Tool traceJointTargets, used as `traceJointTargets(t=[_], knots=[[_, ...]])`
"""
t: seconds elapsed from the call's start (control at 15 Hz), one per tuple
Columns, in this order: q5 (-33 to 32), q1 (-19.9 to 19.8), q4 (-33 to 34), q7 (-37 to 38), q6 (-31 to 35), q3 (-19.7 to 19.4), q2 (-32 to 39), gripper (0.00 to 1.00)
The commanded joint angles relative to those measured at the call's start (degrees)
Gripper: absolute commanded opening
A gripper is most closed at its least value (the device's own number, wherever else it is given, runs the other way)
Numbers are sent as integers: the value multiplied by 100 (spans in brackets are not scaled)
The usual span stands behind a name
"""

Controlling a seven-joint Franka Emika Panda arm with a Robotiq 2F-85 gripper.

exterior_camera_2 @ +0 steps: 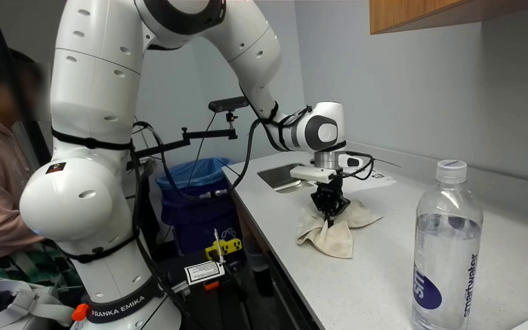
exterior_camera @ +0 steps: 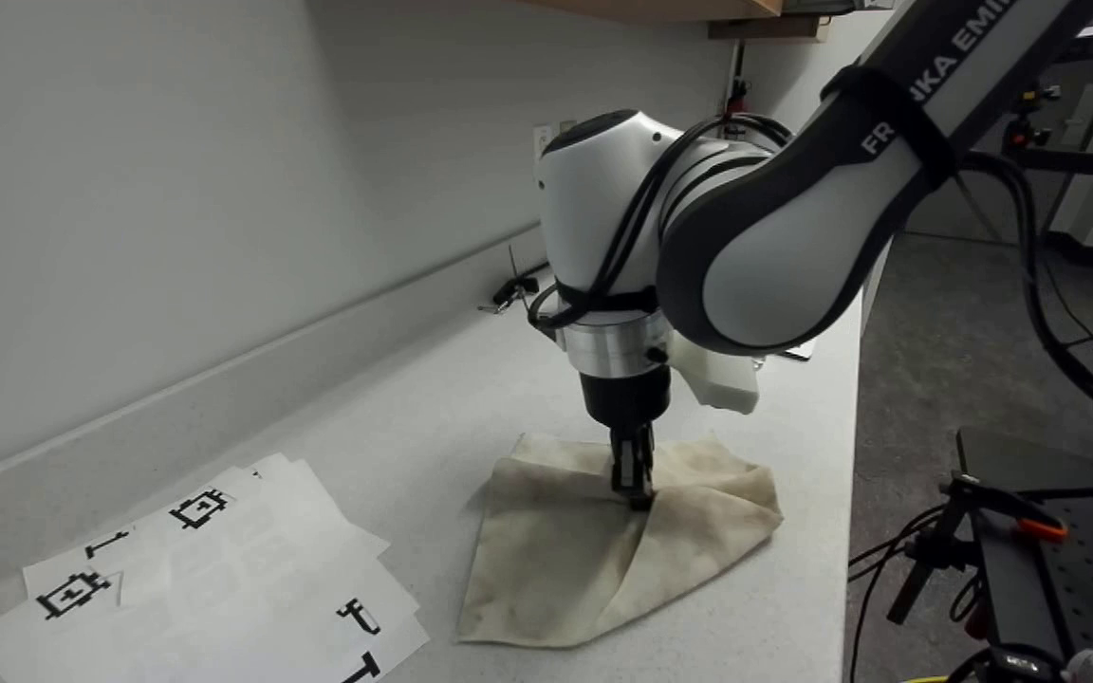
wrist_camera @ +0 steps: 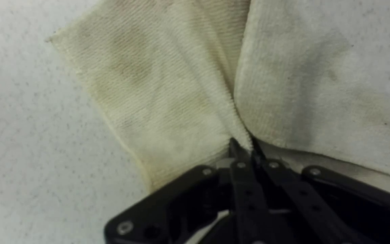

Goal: Pick up the towel from the countertop and wipe it on the countertop.

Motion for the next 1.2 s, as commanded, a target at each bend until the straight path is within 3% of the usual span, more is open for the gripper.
traceJointTargets(t=[0.0,0.27,0.53,1.13], knots=[[-143,133,829,38,87,-41,447,1],[-196,192,1541,51,74,-97,693,1],[-166,203,1745,49,114,-84,649,1],[-56,253,583,-52,183,189,49,1]])
